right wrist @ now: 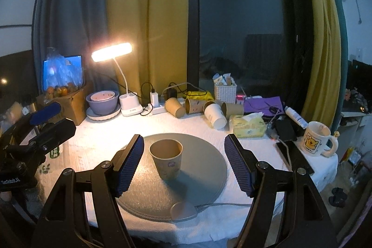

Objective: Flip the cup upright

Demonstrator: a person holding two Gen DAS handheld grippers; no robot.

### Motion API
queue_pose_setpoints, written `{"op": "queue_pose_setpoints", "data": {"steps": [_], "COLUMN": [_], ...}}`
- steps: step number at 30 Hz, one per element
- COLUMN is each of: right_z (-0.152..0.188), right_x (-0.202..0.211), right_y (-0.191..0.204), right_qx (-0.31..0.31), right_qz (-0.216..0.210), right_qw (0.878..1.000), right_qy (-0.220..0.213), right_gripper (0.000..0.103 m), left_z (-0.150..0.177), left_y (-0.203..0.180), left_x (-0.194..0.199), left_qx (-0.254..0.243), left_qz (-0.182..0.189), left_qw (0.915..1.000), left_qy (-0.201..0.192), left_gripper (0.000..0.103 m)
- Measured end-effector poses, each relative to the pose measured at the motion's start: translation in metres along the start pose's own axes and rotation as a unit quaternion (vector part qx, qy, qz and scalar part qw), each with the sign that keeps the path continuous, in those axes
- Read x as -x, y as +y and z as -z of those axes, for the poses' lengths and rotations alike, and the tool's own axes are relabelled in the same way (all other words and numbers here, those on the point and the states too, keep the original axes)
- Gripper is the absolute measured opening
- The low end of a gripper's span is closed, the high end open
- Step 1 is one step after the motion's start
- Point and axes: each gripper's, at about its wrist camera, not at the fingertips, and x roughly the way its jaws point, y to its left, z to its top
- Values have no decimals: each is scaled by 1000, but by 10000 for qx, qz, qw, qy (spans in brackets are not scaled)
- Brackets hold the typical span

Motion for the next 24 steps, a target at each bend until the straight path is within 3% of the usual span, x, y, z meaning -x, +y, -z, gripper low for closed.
{"op": "queue_pose_setpoints", "data": {"steps": [24], "right_z": [-19], "right_x": [26], "right_y": [12], "right_qx": [117], "right_qz": [-25], "right_qw": [9995], "right_qy": [-298], "right_gripper": [75], "left_z": [-18], "left_y": [6], "left_x": [18], "left_qx": [28], "left_qz": [-242], "left_qw": [9993], "left_qy": [-281], "left_gripper": [95]}}
